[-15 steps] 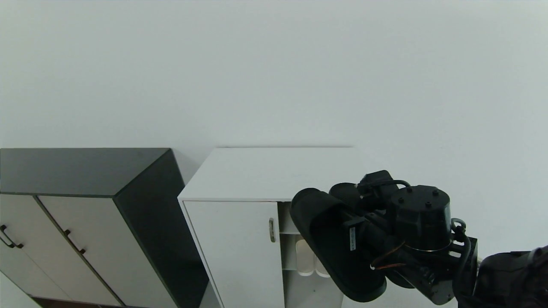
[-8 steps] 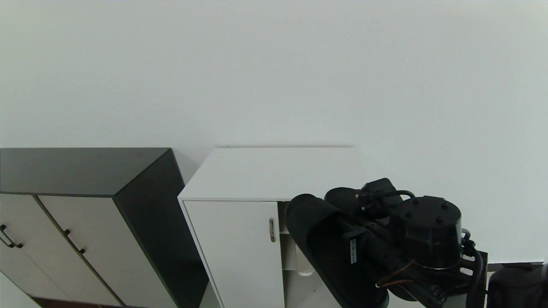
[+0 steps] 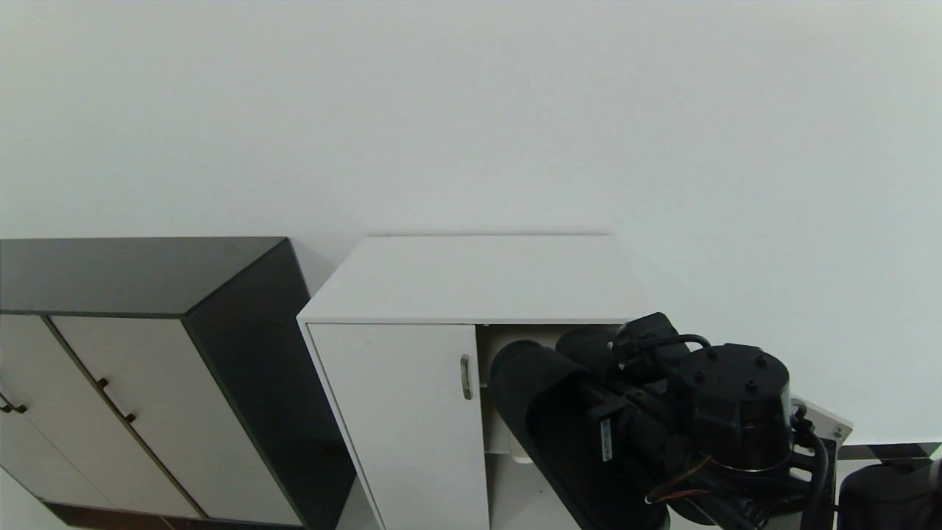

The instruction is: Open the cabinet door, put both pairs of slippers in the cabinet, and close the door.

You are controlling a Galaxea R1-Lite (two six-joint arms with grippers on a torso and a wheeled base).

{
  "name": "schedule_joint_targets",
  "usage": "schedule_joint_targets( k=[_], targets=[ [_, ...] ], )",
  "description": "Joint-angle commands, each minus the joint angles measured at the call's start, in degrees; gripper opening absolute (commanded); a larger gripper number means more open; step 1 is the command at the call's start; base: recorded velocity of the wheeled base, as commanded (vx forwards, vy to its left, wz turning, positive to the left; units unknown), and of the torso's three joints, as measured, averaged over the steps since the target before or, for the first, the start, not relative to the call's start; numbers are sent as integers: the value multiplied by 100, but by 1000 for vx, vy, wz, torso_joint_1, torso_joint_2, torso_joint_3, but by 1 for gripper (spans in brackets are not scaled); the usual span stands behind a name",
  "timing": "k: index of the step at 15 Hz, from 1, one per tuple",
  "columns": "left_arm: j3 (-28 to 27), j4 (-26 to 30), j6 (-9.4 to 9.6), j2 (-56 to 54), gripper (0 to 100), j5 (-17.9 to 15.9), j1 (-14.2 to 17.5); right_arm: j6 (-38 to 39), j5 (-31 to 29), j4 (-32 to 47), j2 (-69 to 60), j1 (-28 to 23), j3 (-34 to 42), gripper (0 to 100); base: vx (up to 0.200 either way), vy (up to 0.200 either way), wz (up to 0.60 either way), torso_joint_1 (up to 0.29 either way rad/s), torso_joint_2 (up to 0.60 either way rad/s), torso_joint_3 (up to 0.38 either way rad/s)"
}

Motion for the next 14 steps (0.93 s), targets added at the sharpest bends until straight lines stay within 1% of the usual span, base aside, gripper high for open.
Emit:
schedule_joint_targets(
  k=[1, 8, 14],
  targets=[
    [0, -1, 0, 4, 0, 0, 0, 4, -3, -3, 16, 4, 1, 0, 0, 0, 0, -222, 525, 290],
    [0, -1, 9, 4, 0, 0, 0, 4, -3, -12, 139, 4, 45, 0, 0, 0, 0, -225, 544, 313],
    [0, -1, 0, 4, 0, 0, 0, 13, -3, -12, 183, 4, 88, 0, 0, 0, 0, -190, 509, 313]
  ],
)
